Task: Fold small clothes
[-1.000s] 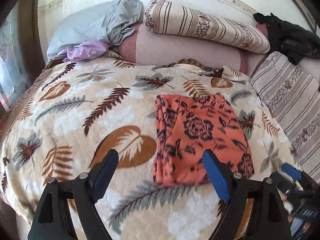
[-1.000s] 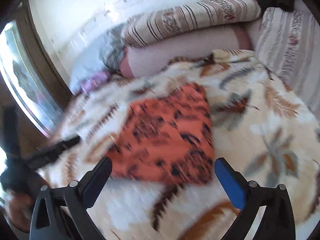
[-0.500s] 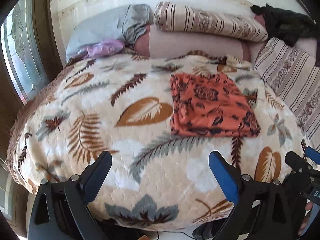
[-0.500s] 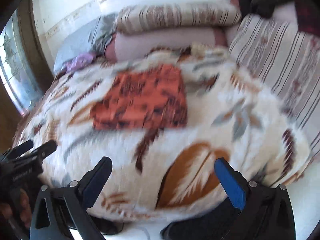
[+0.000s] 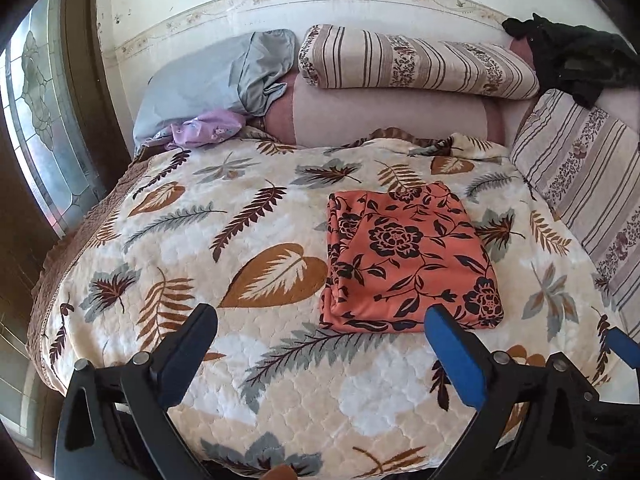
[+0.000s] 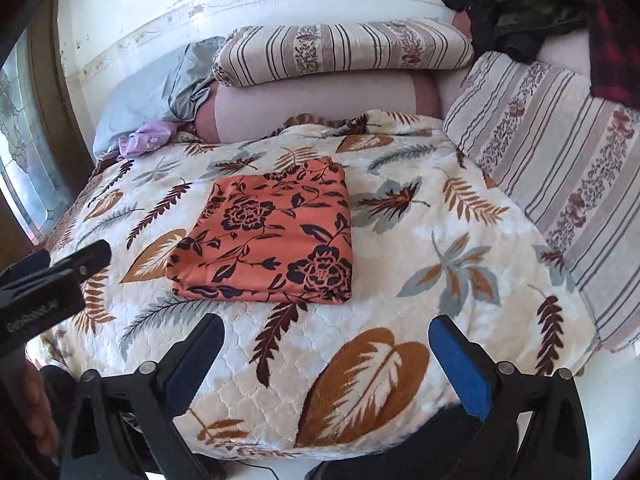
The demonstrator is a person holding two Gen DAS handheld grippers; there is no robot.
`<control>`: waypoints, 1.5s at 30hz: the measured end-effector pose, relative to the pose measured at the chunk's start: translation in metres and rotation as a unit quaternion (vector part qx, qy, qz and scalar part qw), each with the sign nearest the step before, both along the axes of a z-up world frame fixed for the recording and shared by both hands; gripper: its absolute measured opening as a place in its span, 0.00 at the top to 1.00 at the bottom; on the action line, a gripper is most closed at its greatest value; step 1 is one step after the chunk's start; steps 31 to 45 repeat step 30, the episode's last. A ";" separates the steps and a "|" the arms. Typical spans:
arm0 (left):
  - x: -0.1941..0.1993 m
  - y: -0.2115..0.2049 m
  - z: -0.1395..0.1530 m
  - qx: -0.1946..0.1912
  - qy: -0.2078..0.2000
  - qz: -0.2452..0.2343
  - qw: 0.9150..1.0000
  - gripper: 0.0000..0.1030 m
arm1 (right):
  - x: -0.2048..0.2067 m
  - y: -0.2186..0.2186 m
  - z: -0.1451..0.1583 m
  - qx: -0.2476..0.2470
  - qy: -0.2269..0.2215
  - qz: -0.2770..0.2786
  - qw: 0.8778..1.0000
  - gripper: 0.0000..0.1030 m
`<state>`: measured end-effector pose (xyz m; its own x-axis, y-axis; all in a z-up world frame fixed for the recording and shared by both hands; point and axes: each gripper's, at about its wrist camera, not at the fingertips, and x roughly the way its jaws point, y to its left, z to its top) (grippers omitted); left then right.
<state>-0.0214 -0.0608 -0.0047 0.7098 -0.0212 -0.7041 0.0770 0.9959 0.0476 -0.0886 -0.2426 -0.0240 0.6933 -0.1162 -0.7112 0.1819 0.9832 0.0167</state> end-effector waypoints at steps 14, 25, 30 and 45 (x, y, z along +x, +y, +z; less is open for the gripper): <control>0.016 -0.010 -0.002 0.012 0.004 -0.009 1.000 0.00 | 0.020 0.001 0.007 -0.015 0.004 0.017 1.000 0.00; 0.032 -0.017 -0.004 0.010 0.003 -0.021 1.000 0.00 | 0.039 -0.003 0.006 -0.018 0.008 0.023 1.000 0.00; 0.044 -0.018 -0.005 0.005 -0.003 -0.023 1.000 0.00 | 0.053 -0.005 0.000 -0.017 0.016 0.024 0.999 0.00; 0.044 -0.018 -0.005 0.005 -0.003 -0.023 1.000 0.00 | 0.053 -0.005 0.000 -0.017 0.016 0.024 0.999 0.00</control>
